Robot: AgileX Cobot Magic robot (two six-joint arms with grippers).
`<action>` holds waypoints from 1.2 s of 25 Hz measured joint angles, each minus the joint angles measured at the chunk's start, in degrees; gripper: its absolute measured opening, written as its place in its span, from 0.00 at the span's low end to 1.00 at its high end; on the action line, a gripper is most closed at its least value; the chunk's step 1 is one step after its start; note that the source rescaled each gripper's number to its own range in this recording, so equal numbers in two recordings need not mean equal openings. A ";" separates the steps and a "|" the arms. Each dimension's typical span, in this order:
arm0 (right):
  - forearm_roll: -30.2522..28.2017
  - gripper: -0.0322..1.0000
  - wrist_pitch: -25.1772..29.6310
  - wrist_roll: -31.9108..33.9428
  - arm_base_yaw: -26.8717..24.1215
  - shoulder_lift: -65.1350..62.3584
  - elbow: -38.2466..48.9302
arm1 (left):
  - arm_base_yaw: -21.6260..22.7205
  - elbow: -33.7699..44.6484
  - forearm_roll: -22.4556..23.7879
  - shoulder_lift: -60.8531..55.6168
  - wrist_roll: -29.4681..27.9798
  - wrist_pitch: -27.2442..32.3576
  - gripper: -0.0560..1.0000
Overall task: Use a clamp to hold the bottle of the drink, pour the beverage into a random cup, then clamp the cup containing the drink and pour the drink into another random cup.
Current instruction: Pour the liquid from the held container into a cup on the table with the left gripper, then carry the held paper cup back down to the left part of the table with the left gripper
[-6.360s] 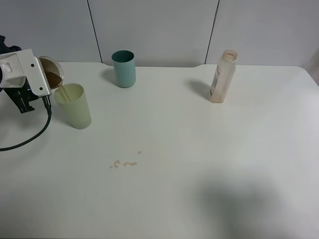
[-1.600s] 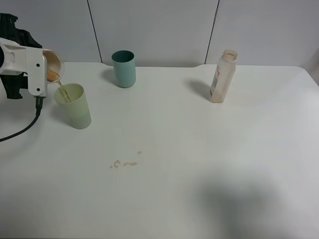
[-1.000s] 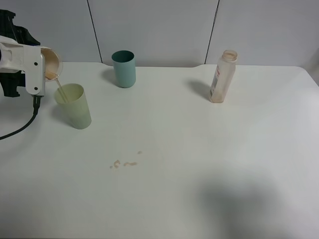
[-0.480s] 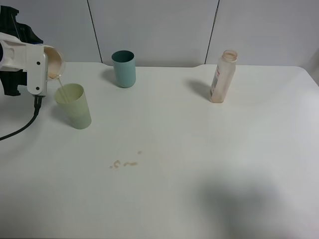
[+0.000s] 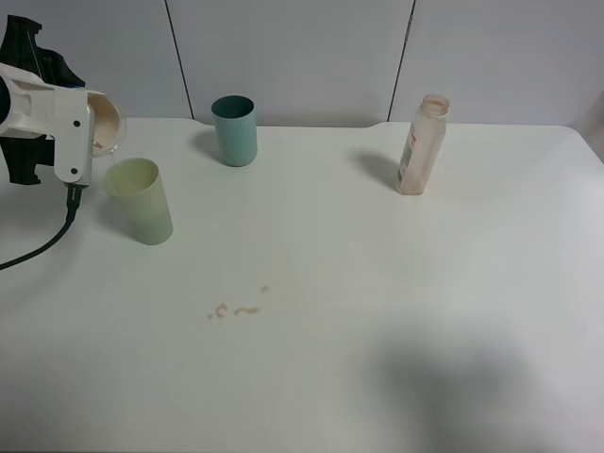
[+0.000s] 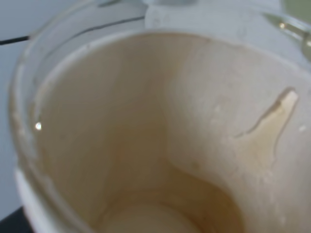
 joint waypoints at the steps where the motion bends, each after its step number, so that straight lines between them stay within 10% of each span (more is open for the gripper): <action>1: 0.00 1.00 0.00 0.00 0.00 0.00 0.00 | 0.00 0.00 0.00 0.00 0.00 0.00 0.08; 15: 0.00 1.00 0.00 0.00 0.00 0.00 0.00 | 0.00 0.00 -1.53 0.00 -2.60 -0.22 0.08; 30: 0.00 1.00 0.00 0.00 0.00 0.00 0.00 | 10.74 0.00 -3.47 0.00 -28.62 -15.88 0.08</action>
